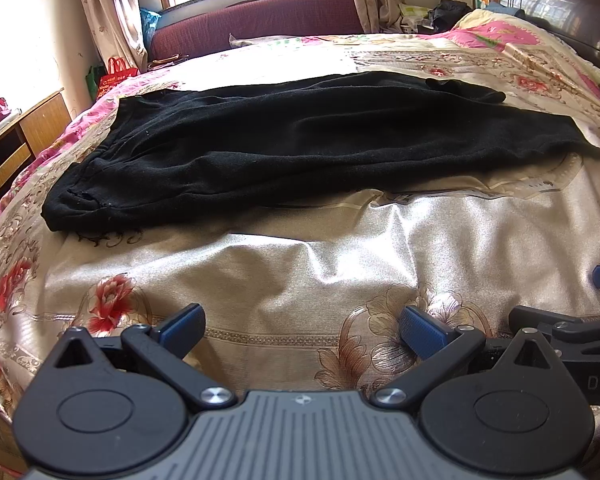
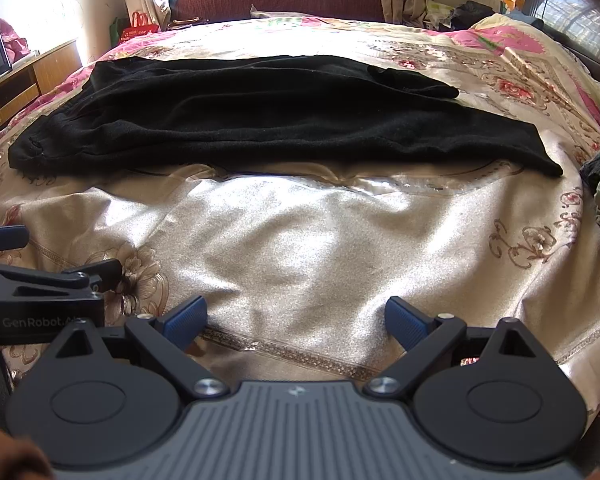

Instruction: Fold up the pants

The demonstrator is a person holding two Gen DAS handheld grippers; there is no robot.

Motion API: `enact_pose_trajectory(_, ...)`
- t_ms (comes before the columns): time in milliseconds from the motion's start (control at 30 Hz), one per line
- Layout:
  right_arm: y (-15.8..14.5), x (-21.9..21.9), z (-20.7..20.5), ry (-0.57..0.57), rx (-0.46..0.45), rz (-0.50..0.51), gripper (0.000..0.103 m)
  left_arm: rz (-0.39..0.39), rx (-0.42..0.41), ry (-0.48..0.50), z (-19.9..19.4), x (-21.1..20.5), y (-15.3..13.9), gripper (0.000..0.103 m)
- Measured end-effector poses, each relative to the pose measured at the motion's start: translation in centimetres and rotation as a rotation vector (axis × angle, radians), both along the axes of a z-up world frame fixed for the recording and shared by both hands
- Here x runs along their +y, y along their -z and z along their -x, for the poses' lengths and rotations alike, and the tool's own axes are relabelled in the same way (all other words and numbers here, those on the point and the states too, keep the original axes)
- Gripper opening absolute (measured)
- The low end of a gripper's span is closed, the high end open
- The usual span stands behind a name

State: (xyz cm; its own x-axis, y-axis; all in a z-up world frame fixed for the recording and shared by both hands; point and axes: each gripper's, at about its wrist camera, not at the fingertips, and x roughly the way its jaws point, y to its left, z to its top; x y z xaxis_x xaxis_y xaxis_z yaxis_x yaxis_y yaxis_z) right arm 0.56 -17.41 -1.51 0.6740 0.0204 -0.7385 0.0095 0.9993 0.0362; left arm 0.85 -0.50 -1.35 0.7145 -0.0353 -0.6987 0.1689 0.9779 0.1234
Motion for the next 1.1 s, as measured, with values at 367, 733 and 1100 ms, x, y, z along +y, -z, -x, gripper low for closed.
enact_pose_trajectory(367, 0.0, 0.0, 0.0, 0.0, 0.001, -0.001, 0.095, 0.0, 0.002, 0.004, 0.0, -0.1, 0.1, 0.103)
enact_pose_trajectory(733, 0.2, 0.1, -0.2, -0.003, 0.002, -0.003, 0.095, 0.012, 0.011, 0.005, -0.1, 0.0, 0.2, 0.103)
enact_pose_trajectory(1100, -0.4, 0.2, -1.4, -0.047, -0.004, -0.001, 0.093, 0.111, 0.082, -0.011, -1.9, 1.3, 0.1, 0.103)
